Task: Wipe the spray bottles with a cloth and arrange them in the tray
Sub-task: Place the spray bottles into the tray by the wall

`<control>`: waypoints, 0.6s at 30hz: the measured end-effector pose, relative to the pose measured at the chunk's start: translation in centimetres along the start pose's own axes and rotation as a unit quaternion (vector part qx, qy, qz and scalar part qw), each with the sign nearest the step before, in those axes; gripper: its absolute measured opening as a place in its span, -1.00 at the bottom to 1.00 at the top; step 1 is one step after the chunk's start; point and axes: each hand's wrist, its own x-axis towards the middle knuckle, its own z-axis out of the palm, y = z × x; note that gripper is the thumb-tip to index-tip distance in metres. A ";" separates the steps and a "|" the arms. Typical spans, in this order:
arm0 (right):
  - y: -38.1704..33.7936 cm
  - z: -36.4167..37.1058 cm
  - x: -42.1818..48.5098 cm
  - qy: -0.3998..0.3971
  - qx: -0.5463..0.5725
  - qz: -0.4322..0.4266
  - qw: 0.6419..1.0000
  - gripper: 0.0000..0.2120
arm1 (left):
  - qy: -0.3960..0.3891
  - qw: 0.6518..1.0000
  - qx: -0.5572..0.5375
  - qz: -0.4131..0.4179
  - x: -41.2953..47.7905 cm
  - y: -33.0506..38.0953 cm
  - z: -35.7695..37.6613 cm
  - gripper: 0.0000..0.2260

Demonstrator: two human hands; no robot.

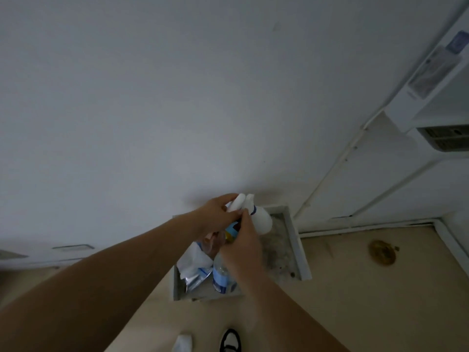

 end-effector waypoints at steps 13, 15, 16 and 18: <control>-0.5 2.4 0.3 -0.029 -0.126 -0.108 0.986 -0.19 | 0.106 0.990 -0.098 -0.003 -2.4 -3.5 -2.0 -0.60; -0.1 2.4 0.1 -0.055 -0.145 -0.119 0.981 -0.08 | 0.124 0.978 -0.165 -0.030 -2.3 -3.6 -2.2 -0.59; 0.0 2.5 0.0 -0.063 -0.147 -0.116 0.980 -0.05 | 0.131 0.976 -0.169 -0.033 -2.2 -3.5 -2.2 -0.58; 0.2 2.6 -0.2 -0.057 -0.136 -0.114 0.982 -0.11 | 0.132 0.978 -0.158 -0.025 -2.0 -3.3 -1.8 -0.55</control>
